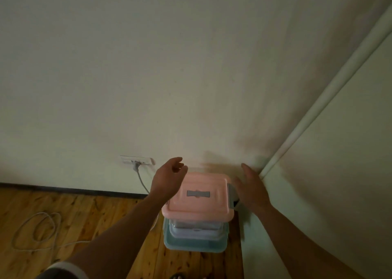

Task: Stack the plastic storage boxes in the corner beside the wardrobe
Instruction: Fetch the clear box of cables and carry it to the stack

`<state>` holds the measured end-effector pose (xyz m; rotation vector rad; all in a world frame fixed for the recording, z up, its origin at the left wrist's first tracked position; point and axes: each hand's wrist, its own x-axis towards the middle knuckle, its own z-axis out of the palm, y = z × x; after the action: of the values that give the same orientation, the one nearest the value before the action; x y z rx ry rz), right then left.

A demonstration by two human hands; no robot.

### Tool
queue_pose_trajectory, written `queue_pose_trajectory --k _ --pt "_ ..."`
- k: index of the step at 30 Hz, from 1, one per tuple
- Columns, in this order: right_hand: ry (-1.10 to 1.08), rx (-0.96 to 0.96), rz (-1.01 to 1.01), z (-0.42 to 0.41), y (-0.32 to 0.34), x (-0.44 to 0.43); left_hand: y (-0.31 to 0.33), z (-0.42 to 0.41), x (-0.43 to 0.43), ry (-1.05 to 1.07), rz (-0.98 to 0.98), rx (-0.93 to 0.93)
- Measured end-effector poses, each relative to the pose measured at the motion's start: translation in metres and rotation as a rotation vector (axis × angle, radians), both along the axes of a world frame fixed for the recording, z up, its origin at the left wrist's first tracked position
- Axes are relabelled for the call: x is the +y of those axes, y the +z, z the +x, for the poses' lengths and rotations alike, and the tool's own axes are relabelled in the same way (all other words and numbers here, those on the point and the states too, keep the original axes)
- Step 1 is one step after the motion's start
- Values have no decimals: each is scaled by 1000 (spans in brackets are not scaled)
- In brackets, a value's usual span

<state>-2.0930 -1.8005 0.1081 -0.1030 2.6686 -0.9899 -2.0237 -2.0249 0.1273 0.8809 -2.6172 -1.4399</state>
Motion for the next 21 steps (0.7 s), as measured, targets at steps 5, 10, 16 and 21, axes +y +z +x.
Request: queue_pose_trajectory --k 5,10,16,21 --pt "-2 6 -70 5 15 -1 16 2 1 -33 -36 21" --pt "-28 59 -69 21 34 1 33 1 4 -125 -58 46" --pt "-91 112 -25 44 55 -1 45 -1 2 -279 -22 88" --pt "-201 128 -16 75 67 -13 53 7 -7 -399 12 99"
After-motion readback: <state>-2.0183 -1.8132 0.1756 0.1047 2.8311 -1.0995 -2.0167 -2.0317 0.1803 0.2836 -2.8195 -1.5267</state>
